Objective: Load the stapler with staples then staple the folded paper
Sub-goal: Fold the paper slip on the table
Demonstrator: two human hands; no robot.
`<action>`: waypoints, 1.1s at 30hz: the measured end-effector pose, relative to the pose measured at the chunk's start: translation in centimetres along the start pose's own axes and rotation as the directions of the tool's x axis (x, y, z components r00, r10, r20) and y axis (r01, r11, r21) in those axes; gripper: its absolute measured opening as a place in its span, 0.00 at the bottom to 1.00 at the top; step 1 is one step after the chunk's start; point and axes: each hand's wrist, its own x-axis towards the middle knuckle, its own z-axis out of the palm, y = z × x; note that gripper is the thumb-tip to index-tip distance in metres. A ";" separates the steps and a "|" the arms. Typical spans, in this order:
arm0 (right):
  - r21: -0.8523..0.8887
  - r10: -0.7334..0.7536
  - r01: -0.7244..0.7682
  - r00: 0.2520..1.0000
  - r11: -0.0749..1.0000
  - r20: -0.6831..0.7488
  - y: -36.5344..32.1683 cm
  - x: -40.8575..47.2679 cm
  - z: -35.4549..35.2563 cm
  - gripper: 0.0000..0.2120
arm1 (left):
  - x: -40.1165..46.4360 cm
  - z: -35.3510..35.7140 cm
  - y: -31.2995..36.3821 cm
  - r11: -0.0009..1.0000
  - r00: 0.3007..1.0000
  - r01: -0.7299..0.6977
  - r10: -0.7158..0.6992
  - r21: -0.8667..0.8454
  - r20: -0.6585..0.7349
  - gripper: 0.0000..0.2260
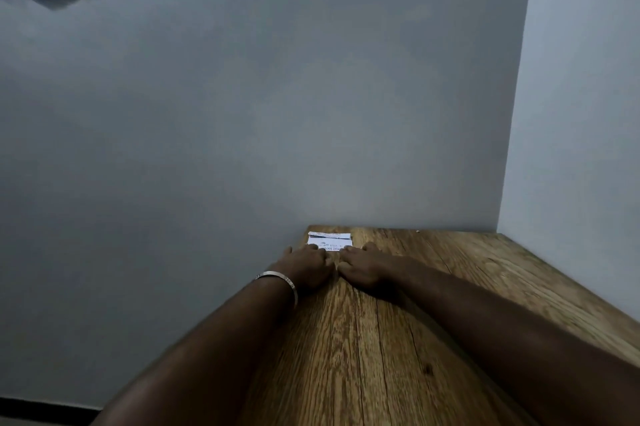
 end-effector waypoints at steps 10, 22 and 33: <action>0.096 -0.081 0.085 0.996 0.992 -0.043 -0.2 -4.4 0.0 0.23 | -3.8 0.0 1.8 1.000 0.993 -0.015 0.017 0.020 -0.117 0.19; 0.103 -0.115 0.114 0.993 0.988 0.000 -2.1 -17.3 -0.6 0.21 | -14.8 -1.0 6.5 0.995 0.998 -0.022 0.029 0.100 -0.064 0.20; 0.098 -0.174 0.180 0.983 0.979 -0.061 -4.3 -29.2 -0.4 0.14 | -26.0 -1.6 9.4 0.993 0.980 -0.089 0.101 0.077 -0.172 0.17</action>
